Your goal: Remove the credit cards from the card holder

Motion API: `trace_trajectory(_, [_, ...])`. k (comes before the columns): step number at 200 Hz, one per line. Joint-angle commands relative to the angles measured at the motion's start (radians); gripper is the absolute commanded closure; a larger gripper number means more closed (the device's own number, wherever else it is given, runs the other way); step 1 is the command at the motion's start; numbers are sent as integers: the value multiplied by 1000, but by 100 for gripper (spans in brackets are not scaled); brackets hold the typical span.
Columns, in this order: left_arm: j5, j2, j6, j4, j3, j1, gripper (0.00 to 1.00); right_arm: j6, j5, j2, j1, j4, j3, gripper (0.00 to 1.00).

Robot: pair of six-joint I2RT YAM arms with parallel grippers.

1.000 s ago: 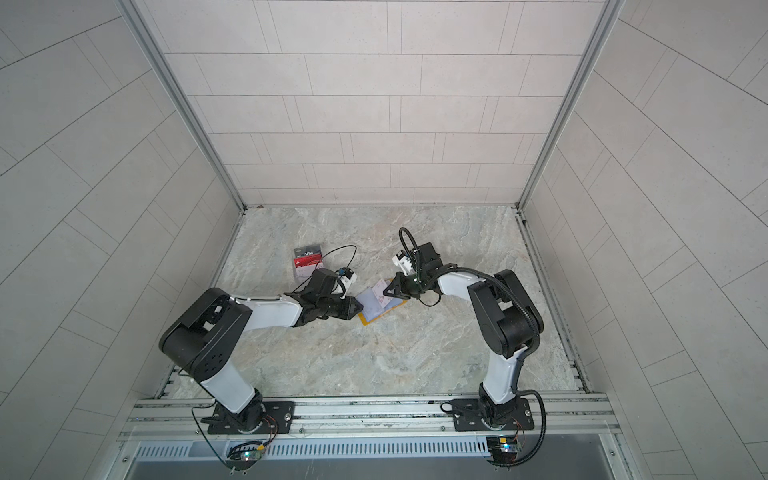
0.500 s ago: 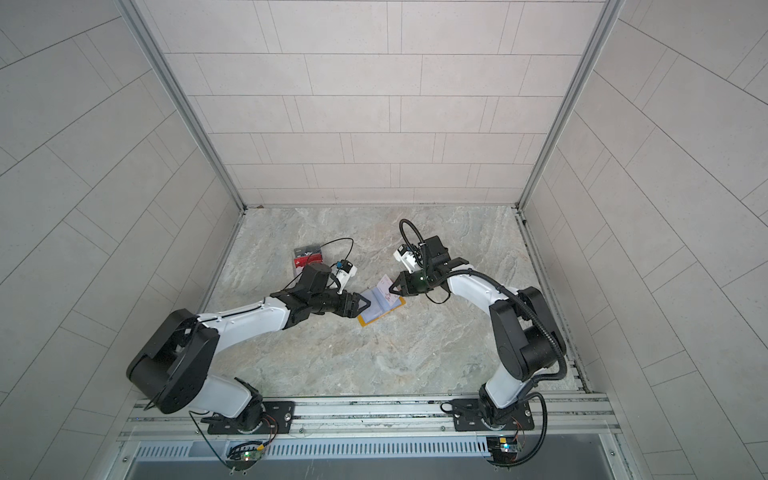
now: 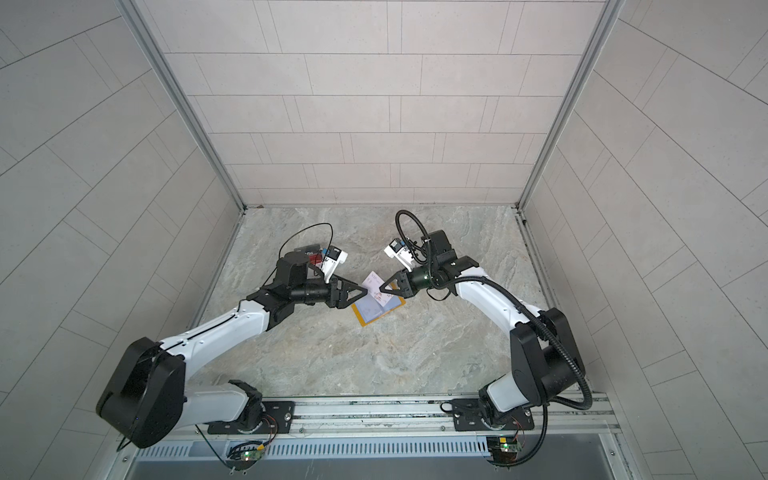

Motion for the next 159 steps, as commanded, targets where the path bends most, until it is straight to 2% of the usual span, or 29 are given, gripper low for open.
trace_trajectory(1, [76, -30, -11, 27, 7, -1, 26, -66, -98, -40, 18, 1, 8, 100])
trace_trajectory(44, [164, -55, -65, 90, -5, 0, 35, -71, -101, -40, 57, 12, 7, 100])
trace_trajectory(83, [189, -104, 21, -46, 29, -19, 46, -95, -102, -22, 64, -18, 22, 100])
trace_trajectory(130, [217, -93, 63, -119, 56, -31, 65, -132, -105, -20, 74, -62, 38, 100])
trace_trajectory(149, [217, -84, 73, -139, 67, -31, 69, -143, -102, -20, 74, -75, 34, 100])
trace_trajectory(159, [213, -81, 73, -138, 73, -64, 70, -152, -99, -15, 74, -86, 35, 100])
